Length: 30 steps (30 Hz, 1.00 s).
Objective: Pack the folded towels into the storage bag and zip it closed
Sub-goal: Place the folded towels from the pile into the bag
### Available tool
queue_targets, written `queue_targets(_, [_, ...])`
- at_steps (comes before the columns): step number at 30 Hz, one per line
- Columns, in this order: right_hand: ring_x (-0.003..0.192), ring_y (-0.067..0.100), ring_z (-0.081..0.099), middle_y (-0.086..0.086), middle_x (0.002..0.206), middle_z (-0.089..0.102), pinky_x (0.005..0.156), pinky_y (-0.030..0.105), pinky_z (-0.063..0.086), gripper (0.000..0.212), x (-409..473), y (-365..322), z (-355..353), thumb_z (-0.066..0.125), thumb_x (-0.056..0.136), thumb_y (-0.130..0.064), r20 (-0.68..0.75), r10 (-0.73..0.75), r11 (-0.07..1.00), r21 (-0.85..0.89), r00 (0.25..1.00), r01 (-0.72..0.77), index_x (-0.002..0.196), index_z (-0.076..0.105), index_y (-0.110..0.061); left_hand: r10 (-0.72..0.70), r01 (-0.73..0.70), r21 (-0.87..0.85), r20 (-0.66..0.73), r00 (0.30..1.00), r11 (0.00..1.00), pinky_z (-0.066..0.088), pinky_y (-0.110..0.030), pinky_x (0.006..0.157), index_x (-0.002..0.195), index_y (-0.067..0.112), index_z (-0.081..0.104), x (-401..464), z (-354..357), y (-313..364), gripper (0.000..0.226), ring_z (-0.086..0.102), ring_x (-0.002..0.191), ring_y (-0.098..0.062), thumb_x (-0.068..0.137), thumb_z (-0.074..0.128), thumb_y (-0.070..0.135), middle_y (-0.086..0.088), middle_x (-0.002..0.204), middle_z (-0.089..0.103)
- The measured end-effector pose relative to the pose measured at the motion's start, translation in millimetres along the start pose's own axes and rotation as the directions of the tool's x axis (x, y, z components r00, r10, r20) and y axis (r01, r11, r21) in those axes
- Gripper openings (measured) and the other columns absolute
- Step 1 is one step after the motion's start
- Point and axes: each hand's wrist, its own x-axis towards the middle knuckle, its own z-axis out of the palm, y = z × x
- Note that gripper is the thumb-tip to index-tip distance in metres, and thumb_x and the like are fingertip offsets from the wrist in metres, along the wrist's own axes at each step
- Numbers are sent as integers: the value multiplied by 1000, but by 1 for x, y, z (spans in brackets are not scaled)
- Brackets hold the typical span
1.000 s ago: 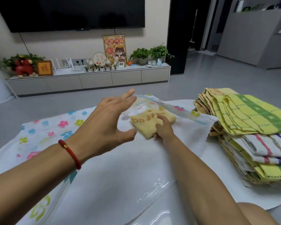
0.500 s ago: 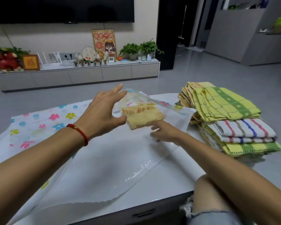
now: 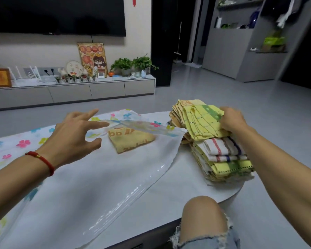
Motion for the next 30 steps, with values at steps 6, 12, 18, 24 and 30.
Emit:
queue_targets(6, [124,41,54,17,136,59,105,52,48,49,37,0,3,70,90,-14,88,71,997,1,994,-71,136,53,-18,-13,13,-4,-4,1000,1000,40,-60,104,133,42,58,1,4,-2,54,35,133,-35,82,72,32,6,158,34])
queue_targets(12, [100,38,68,14,124,57,65,45,64,58,27,-3,-48,71,91,0,539,-49,874,431,841,-226,133,53,-36,-32,32,18,32,999,999,39,-57,106,135,41,56,3,2,1,55,37,132,-35,83,70,33,3,157,36])
queue_targets(18, [77,30,78,20,114,76,61,36,63,26,-50,-36,-92,65,94,-14,520,-428,685,720,739,-109,115,78,-23,-73,72,10,114,991,997,35,-54,111,143,43,44,-9,-1,3,61,38,137,-35,85,64,38,-8,156,37])
queue_targets(24, [98,24,77,9,116,78,85,35,63,32,-169,-142,-21,65,94,-8,628,-591,749,660,506,55,122,77,-19,-85,80,37,163,983,996,35,-61,108,151,36,31,-18,-6,13,71,29,141,-36,86,61,37,-4,161,28])
queue_targets(30, [115,35,70,9,128,70,101,55,56,53,-198,-200,15,61,93,-4,511,-518,595,791,686,-140,141,62,-24,-161,119,190,220,962,974,45,-54,96,144,44,36,-76,5,-17,62,33,135,-34,86,58,43,-4,159,27])
